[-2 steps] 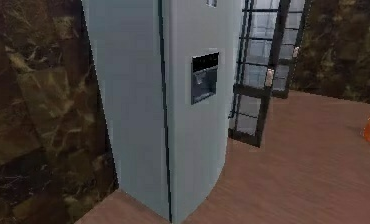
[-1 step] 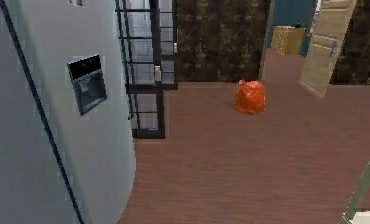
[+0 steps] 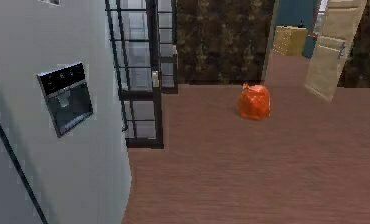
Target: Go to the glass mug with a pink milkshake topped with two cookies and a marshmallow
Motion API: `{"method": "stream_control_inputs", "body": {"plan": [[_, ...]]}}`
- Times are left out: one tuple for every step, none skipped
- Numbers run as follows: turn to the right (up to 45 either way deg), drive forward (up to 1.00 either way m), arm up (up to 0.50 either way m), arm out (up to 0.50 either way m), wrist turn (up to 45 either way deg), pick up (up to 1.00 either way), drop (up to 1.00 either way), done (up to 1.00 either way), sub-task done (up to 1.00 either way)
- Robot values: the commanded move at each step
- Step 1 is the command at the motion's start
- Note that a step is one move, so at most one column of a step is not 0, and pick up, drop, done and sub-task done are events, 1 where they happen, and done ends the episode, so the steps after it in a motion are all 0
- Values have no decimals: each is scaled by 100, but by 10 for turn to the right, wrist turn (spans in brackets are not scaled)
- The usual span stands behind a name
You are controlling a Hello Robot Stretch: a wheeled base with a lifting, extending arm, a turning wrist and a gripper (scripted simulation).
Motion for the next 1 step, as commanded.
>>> {"method": "stream_control_inputs", "body": {"plan": [[120, 0, 0, 0, 0, 0, 0, 0, 0]]}}
